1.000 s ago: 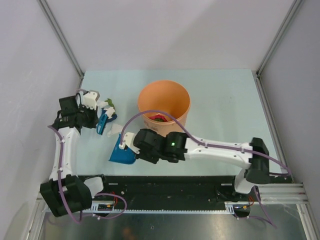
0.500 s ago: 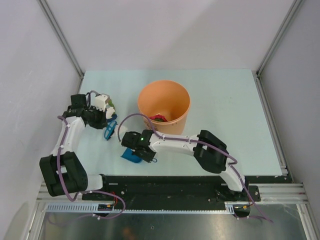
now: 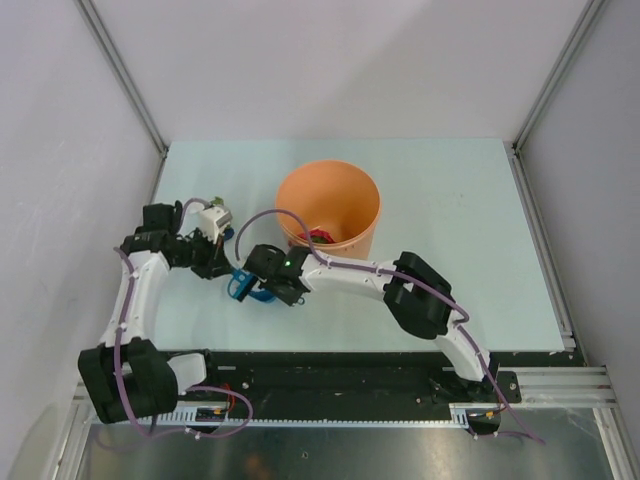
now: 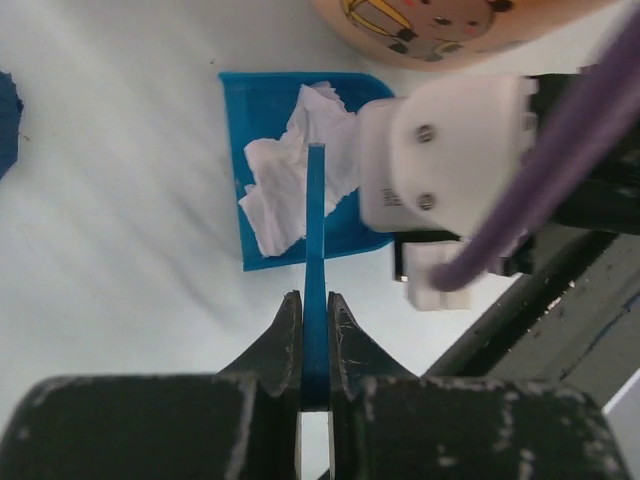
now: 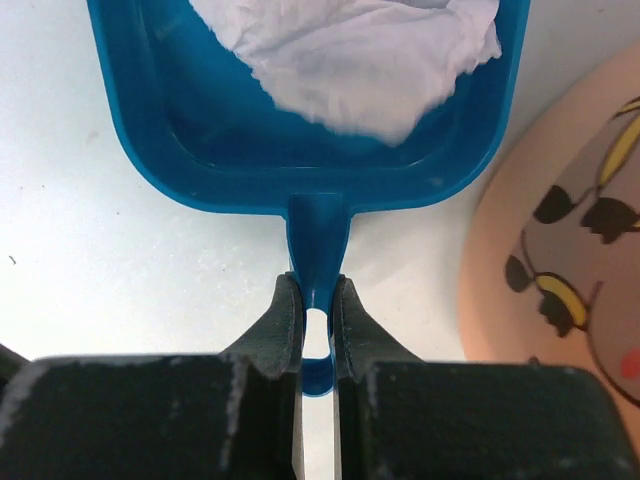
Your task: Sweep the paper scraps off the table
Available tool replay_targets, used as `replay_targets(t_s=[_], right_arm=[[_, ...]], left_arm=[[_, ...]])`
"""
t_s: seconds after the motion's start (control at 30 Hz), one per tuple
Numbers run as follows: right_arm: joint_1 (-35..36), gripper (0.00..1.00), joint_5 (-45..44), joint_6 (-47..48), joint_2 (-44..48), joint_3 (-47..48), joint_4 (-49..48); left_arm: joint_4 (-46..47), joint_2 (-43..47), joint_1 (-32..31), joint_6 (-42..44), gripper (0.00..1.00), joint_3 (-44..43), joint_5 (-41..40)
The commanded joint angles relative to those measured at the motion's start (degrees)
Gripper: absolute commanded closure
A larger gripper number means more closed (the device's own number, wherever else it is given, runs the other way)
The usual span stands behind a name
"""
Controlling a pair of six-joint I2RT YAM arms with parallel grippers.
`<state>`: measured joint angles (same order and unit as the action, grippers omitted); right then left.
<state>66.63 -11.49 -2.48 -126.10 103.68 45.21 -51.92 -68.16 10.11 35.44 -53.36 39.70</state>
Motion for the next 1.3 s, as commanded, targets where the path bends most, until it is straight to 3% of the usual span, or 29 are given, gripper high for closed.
replay_targets(t_s=[0.0,0.3,0.47,0.77,0.9,1.13,1.23,1.27], right_arm=[[2.0,1.00,-1.6,2.4,4.5,-3.7,-6.4],[4.1,1.00,0.0,7.0,12.8,-13.9,-13.5],[8.5,1.00,2.0,13.5,16.8,-13.9,-8.3],[10.6,1.00,8.3,14.7,22.9,-6.8,4.8],[10.4,1.00,5.5,11.9,23.6,-0.5,10.8],[3.4,1.00,-2.5,8.3,26.3,11.8,19.7],[1.1,1.00,-10.7,7.8,28.8,14.4,20.1],[0.2,1.00,-17.7,8.3,29.4,14.6,19.8]], left_arm=[[-5.3,5.9,-0.2,1.8,1.00,-4.0,4.1],[-5.3,9.7,0.1,0.6,1.00,-9.2,-13.5],[-4.3,6.9,2.2,-0.2,1.00,-15.2,-14.7],[-1.8,-2.5,1.9,-5.5,1.00,-23.2,-12.3],[-1.0,-5.4,1.2,-7.0,1.00,-24.5,-13.9],[-0.1,-5.8,0.4,-6.6,1.00,-21.8,-13.8],[0.2,-5.1,0.5,-5.8,1.00,-20.6,-14.0],[0.2,-4.9,0.4,-5.6,1.00,-19.9,-14.2]])
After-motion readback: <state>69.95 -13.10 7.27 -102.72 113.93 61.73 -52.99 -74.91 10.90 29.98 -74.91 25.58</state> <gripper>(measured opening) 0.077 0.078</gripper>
